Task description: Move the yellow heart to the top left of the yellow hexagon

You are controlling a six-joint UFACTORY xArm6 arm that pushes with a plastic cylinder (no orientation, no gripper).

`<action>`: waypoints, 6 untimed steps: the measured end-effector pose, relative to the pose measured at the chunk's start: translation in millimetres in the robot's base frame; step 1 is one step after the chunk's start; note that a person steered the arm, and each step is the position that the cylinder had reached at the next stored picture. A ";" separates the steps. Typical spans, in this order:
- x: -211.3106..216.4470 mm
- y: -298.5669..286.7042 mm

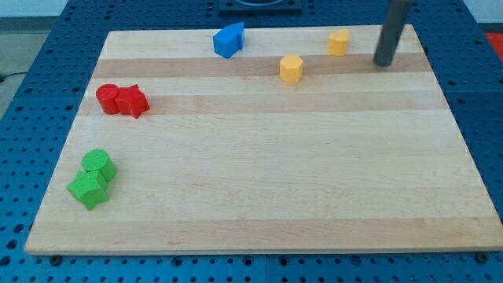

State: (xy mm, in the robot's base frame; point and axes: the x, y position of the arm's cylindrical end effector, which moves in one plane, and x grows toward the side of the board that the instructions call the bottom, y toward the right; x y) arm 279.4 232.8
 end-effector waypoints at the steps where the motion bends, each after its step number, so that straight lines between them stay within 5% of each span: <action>1: -35.9 5.2; 5: -16.1 -192.8; 6: -18.1 -173.6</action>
